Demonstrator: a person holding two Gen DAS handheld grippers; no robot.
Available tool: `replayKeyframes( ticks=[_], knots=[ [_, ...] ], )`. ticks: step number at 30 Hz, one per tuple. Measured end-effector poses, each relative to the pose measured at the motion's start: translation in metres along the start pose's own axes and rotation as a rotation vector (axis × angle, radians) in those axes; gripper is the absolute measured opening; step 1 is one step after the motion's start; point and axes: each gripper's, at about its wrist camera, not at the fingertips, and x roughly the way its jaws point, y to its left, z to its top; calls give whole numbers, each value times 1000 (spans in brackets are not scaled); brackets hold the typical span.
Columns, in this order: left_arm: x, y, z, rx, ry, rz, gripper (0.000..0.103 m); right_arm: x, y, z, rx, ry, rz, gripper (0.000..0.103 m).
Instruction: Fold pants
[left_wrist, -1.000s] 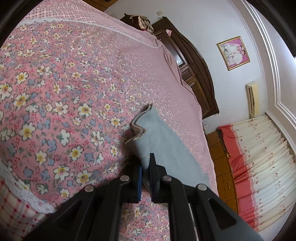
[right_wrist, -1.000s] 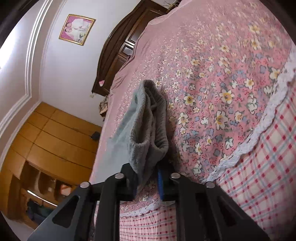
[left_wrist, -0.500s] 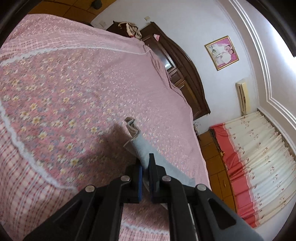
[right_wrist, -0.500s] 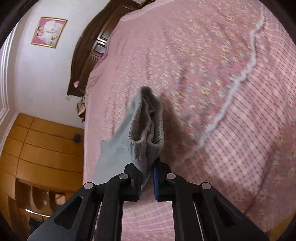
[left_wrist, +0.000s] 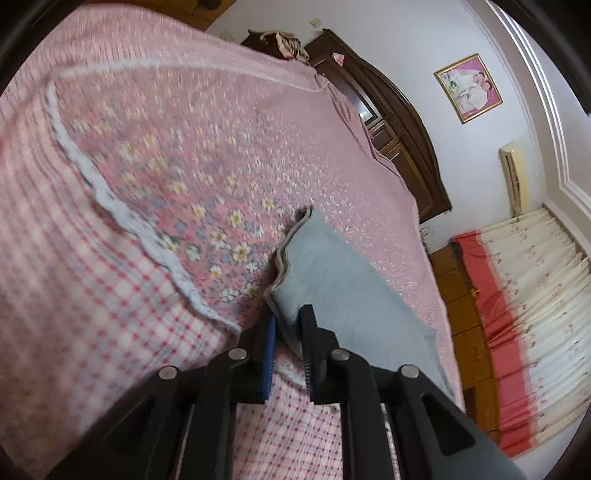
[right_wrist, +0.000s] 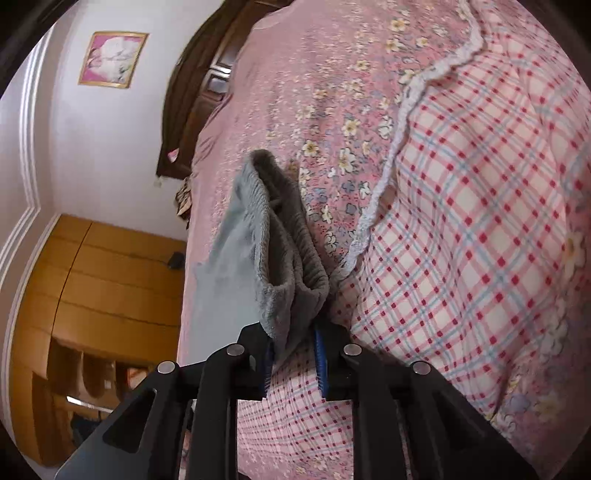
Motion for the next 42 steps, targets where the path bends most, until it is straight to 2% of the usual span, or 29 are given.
replayKeyframes(
  ticks=[6,10,15,19,26,33,35,37,42],
  knots=[
    [-28,-7,-3,44,-19,15,14,-3,-5,-13,-44,0,-3,21],
    [-38,-7,-4,82,-15,42,14,1,2,-23,-24,2,-6,23],
    [-52,-2,-7,114,-14,42,14,-18,0,-33,-40,9,-8,36],
    [-50,-12,-8,142,-3,58,14,-27,4,-39,-99,31,-54,37],
    [-44,-36,-16,197,0,74,14,-46,32,-58,-278,42,-197,37],
    [-37,-49,-21,230,2,80,14,-58,86,-79,-560,49,-420,37],
    [-32,-51,-22,232,6,78,14,-52,107,-87,-639,51,-440,37],
    [-25,-56,-27,236,9,79,14,-40,126,-91,-699,66,-422,37],
    [-13,-68,-33,248,6,83,14,31,160,-79,-755,129,-345,37]
  ],
)
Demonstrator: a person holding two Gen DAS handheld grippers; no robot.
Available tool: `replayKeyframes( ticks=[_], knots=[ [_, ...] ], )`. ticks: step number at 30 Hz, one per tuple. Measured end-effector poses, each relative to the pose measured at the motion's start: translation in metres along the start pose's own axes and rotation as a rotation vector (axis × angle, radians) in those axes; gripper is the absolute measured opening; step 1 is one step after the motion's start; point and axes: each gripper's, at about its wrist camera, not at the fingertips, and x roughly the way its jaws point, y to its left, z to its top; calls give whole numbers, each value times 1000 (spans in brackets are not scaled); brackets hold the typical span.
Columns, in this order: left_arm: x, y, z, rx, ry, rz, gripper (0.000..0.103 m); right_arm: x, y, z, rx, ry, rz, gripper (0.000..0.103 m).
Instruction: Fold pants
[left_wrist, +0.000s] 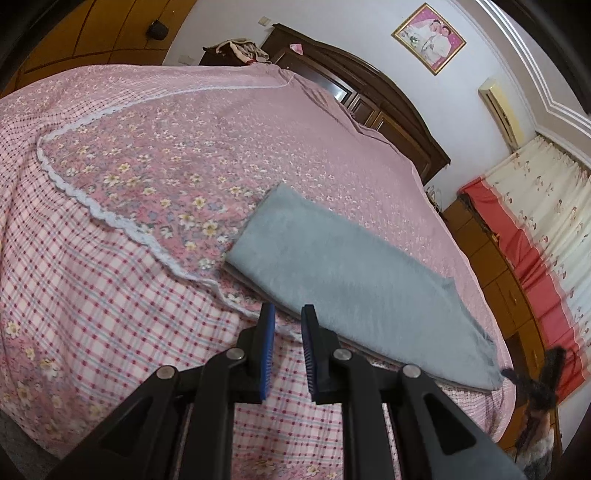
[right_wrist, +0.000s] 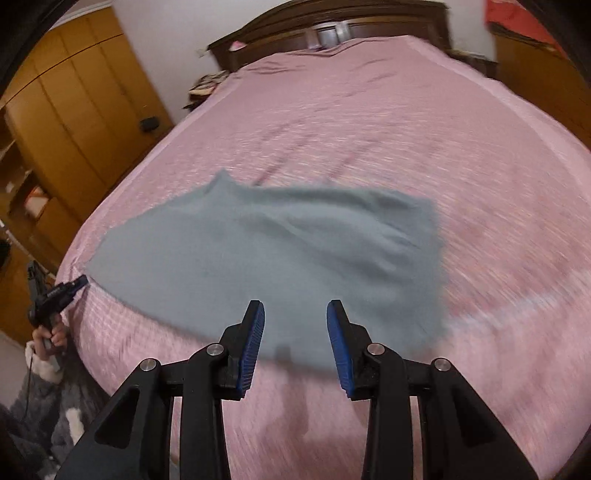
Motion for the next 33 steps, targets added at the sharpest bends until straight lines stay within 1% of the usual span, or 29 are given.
replayKeyframes(
  ticks=[2,3,4,5,6,9,12,13,15,16,17,18,19,20,21,24,26,27,29,31,32,33],
  knots=[
    [2,-7,3,21,-12,2,14,33,-2,16,-2,10,9,37],
    [2,-12,4,37,-20,3,14,50,-3,22,-5,22,0,35],
    [2,-18,6,57,-28,4,14,68,-6,24,-2,50,-19,30],
    [3,-23,7,79,-29,7,14,83,-11,28,3,80,-39,21],
    [4,-28,8,99,-30,11,14,95,-14,30,3,98,-60,18],
    [9,-44,10,154,-26,27,14,93,-20,37,30,74,-49,17],
    [13,-66,13,219,-29,3,14,71,-19,37,19,34,-30,17],
    [15,-74,12,244,-30,-9,14,60,-19,34,0,10,-43,17],
    [22,-106,10,307,-22,-48,14,51,-24,30,-27,-4,-95,17],
    [29,-126,7,340,-13,-76,14,55,-31,28,-24,13,-135,17],
    [35,-142,5,363,-7,-98,15,61,-38,27,-13,43,-153,14],
    [45,-162,1,391,6,-125,15,67,-45,26,-1,66,-140,14],
    [57,-186,-5,423,26,-146,16,71,-51,25,6,68,-113,13],
    [69,-211,-10,458,44,-168,16,70,-52,26,7,69,-103,13],
    [80,-233,-15,493,57,-189,16,64,-51,28,8,69,-99,13],
    [124,-303,-37,616,105,-221,16,35,-44,25,-8,17,-88,15],
    [155,-339,-48,659,118,-213,16,20,-41,14,-9,0,-43,15],
    [173,-354,-52,670,126,-191,16,17,-42,7,-6,4,-21,15],
    [203,-373,-62,710,149,-150,16,18,-45,-5,4,24,-16,15],
    [235,-383,-71,769,191,-63,14,26,-47,-17,5,47,-37,15],
    [254,-383,-74,789,209,1,14,29,-51,-21,13,47,-31,15],
    [270,-383,-76,798,208,36,14,29,-53,-24,30,31,-19,15]
  ],
)
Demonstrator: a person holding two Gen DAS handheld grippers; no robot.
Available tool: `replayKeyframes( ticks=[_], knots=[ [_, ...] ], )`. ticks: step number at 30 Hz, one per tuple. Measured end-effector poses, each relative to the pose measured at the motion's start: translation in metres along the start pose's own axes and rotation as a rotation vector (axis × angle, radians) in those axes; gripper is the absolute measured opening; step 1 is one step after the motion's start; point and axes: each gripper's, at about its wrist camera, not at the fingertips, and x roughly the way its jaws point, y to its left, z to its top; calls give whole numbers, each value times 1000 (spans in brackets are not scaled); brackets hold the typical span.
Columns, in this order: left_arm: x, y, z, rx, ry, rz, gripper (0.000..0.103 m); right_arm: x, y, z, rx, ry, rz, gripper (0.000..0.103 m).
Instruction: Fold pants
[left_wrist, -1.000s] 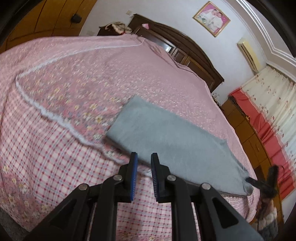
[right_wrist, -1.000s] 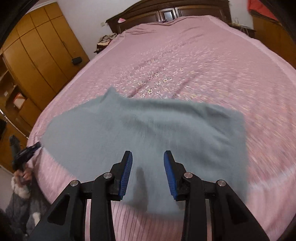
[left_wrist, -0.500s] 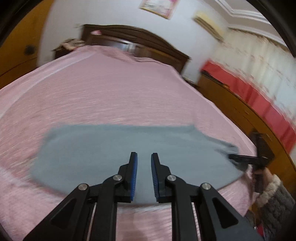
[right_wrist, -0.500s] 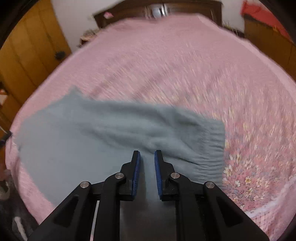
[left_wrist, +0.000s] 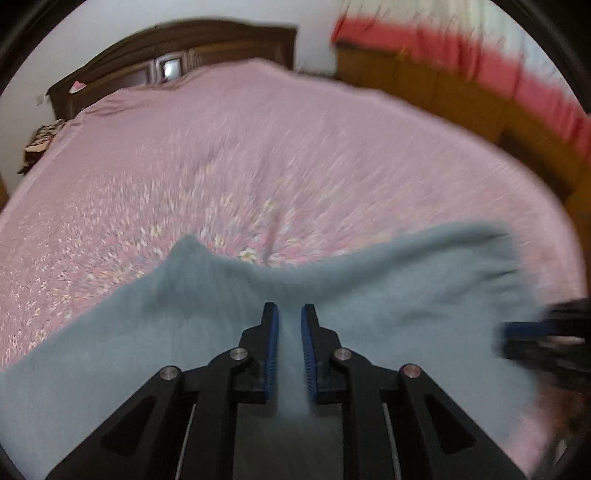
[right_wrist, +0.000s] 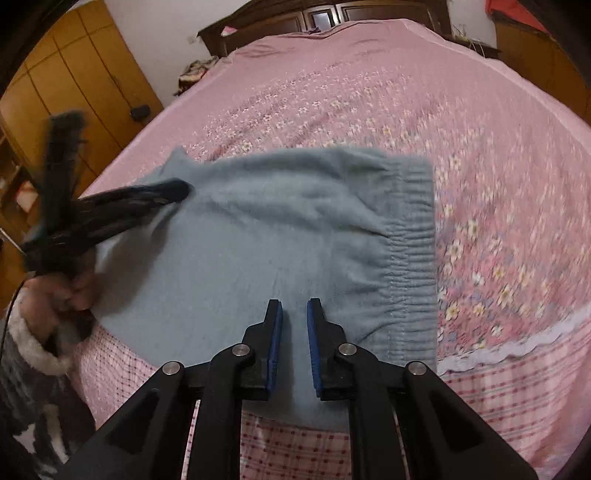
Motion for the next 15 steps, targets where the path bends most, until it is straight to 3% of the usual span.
replayKeyframes(
  ticks=[1,3,5,7,11,15],
  knots=[
    [10,-1,4,8,-8,23,14,-2,-3,-1,29,-12,19,16],
    [18,-7,11,31,-14,62,14,-10,-10,-2,91,-18,93,27],
    [19,-12,13,63,-20,87,13,-27,-16,-7,142,-63,157,50],
    [12,-15,18,60,-36,64,15,-46,-22,-16,181,-111,198,60],
    [-28,4,2,-19,-77,-60,31,-68,-39,-29,228,-154,225,64],
    [-79,33,-32,-48,-120,-114,40,-85,-56,-53,299,-197,261,68]
  ],
)
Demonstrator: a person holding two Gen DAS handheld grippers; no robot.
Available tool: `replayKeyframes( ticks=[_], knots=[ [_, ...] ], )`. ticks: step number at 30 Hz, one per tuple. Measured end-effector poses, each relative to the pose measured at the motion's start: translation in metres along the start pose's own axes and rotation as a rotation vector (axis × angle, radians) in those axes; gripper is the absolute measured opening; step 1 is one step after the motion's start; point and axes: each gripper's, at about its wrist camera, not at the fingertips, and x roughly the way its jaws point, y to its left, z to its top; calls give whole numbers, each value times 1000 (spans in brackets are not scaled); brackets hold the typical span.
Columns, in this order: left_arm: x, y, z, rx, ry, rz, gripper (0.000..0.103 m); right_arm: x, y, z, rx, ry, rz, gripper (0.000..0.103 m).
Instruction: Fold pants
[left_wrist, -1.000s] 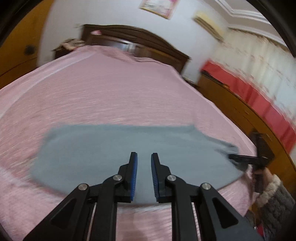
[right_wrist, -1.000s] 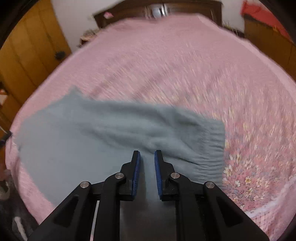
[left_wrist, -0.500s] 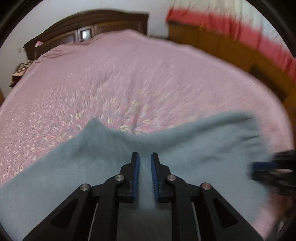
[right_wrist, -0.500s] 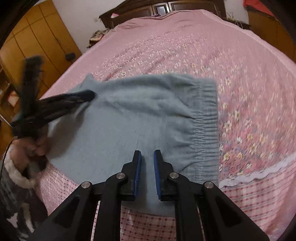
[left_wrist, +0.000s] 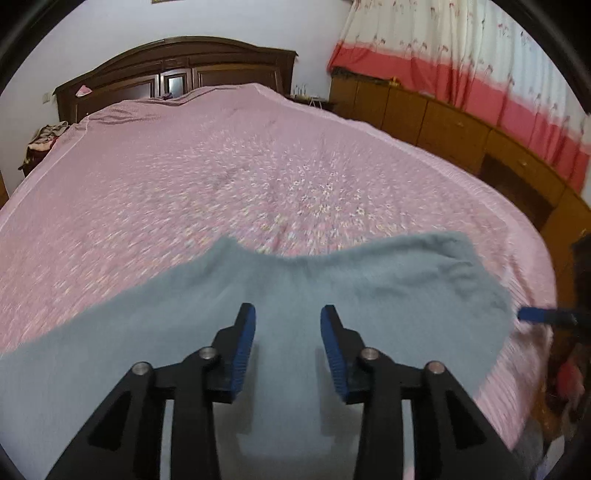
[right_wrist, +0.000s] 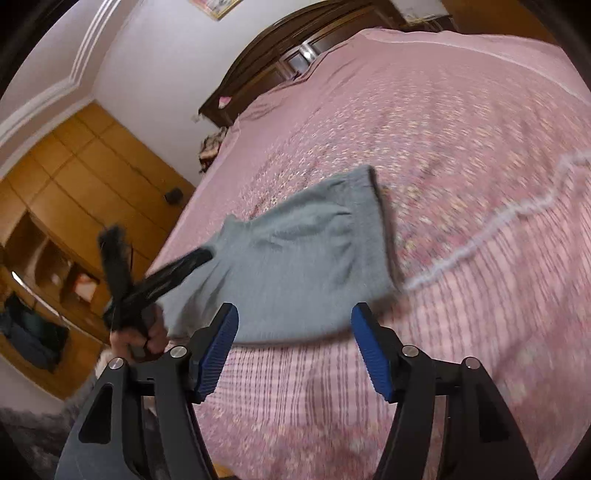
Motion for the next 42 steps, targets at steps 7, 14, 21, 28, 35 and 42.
replayKeyframes(
  ticks=[7,14,21,28,35,42],
  knots=[
    [-73,46,-52,-65,-2,38,43,-20,-40,-18,196,-80,83,73],
    [-126,100,-104,-142,23,132,43,-40,-69,-23,265,-84,114,75],
    [-155,138,-133,-254,36,164,43,-10,-77,1,285,-42,116,79],
    [-166,151,-142,-311,33,151,43,24,-85,18,268,26,48,84],
    [-165,140,-141,-290,38,139,43,33,-83,29,264,7,92,84],
    [-153,142,-143,-301,65,130,43,29,-100,5,319,-30,76,36]
  ],
)
